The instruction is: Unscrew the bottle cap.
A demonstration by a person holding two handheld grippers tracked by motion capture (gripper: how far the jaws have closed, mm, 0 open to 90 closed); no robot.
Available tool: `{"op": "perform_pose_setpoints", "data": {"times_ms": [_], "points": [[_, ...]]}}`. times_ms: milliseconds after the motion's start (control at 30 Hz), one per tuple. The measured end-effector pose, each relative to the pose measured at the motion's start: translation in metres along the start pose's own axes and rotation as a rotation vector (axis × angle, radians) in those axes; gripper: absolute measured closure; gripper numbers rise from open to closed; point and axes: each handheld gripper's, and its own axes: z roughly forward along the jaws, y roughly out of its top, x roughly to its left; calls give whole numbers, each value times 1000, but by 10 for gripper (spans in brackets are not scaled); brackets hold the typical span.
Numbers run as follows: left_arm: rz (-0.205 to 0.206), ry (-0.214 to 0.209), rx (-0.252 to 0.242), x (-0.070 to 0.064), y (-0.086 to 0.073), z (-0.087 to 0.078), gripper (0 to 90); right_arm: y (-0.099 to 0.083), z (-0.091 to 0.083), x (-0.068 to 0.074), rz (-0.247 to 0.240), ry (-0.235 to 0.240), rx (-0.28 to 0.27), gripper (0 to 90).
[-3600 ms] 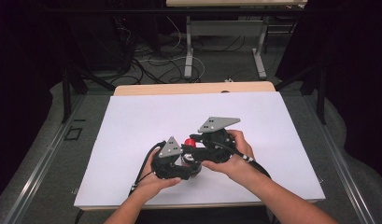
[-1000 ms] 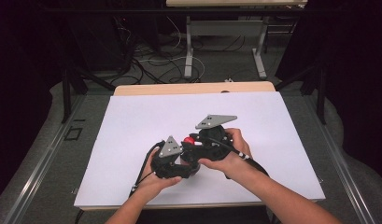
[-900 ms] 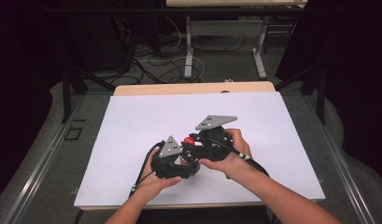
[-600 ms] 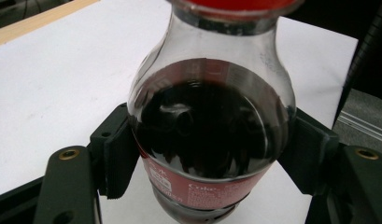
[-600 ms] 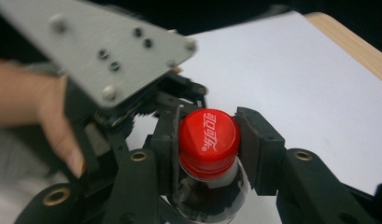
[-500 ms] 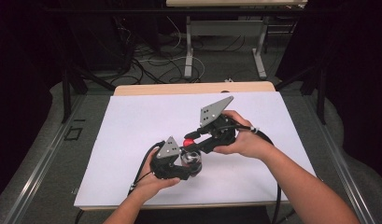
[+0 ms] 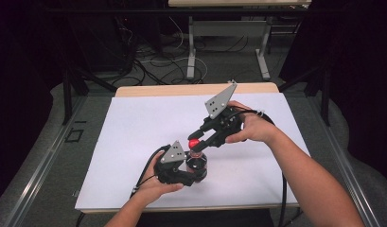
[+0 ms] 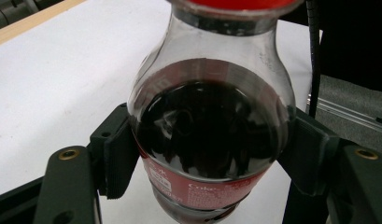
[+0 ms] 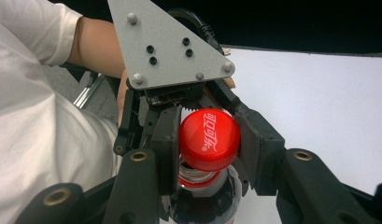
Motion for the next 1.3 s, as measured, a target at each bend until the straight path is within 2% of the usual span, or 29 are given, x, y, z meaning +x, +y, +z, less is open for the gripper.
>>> {"op": "perform_pose_setpoints", "data": {"times_ms": [33, 133, 333, 467, 667, 767, 867, 900, 967, 1033, 1133, 1167, 1200, 1300], "points": [[7, 6, 1, 1, 0, 0, 299, 0, 0, 0, 3, -11, 4, 616], [-6, 7, -7, 2, 0, 0, 299, 1, -2, 2, -3, -43, -2, 615], [-21, 26, -5, 6, -2, 0, 298, 1, -5, 2, 7, -185, -31, 615], [-46, 23, 1, 9, -4, -1, 299, -4, -5, -4, 59, -277, -15, 615], [-68, 50, -8, 16, -5, -3, 299, -12, -4, -10, 126, -391, 31, 615], [-81, 63, -2, 19, -6, -5, 299, -15, -5, -11, 173, -430, 35, 614], [-98, 83, -16, 21, -7, -4, 298, -18, -5, -8, 219, -513, 44, 614], [-103, 82, -4, 22, -7, -5, 298, -19, -6, -6, 233, -532, 50, 613], [-115, 101, -11, 24, -7, -5, 299, -22, -6, -4, 252, -568, 53, 614], [-130, 116, -7, 27, -7, -5, 299, -25, -5, -1, 277, -588, 68, 614], [-139, 132, -13, 33, -5, -5, 299, -32, -4, 3, 304, -627, 52, 614], [-132, 142, -11, 36, -3, -6, 299, -34, -3, 6, 313, -638, 62, 614], [-142, 147, -20, 37, -1, -6, 299, -37, -2, 8, 308, -666, 62, 614], [-151, 166, -40, 45, 8, -5, 299, -44, 1, 13, 325, -705, 63, 614]]}}
